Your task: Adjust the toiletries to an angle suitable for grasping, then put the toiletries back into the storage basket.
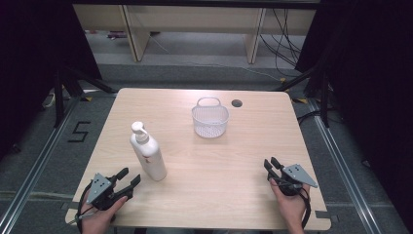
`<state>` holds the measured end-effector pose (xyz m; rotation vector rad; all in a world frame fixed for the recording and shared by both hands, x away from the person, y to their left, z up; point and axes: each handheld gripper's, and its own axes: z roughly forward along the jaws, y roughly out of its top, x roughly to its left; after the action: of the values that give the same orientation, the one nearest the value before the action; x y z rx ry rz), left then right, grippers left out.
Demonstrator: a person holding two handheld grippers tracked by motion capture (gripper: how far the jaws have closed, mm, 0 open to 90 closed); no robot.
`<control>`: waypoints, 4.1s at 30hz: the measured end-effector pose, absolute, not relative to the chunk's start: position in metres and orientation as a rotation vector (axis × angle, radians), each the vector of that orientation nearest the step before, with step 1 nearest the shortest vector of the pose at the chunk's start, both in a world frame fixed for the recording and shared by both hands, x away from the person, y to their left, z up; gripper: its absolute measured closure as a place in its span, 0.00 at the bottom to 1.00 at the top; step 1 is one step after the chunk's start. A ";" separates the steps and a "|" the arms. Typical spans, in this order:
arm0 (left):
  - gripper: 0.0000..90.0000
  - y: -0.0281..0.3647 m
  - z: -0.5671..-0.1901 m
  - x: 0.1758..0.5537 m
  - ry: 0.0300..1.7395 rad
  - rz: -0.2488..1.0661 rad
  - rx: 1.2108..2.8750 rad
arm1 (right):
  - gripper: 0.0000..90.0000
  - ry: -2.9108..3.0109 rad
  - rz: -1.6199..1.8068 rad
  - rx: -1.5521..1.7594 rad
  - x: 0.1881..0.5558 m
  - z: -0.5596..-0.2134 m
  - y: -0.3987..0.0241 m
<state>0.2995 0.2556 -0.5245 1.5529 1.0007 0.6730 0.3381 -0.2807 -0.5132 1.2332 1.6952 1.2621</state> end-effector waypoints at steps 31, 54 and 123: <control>1.00 0.224 -0.496 0.301 0.922 0.631 1.526 | 0.71 1.703 1.275 1.263 0.341 -0.514 -0.280; 1.00 0.197 -0.491 0.320 0.857 0.638 1.566 | 0.70 1.698 1.269 1.262 0.341 -0.513 -0.280; 0.49 0.206 -0.461 0.308 0.941 0.741 1.470 | 0.56 1.715 1.294 1.266 0.340 -0.513 -0.281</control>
<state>0.3079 0.2059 -0.4613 1.4697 0.9413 0.7406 0.3398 -0.2810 -0.5130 1.2660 1.7154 1.2938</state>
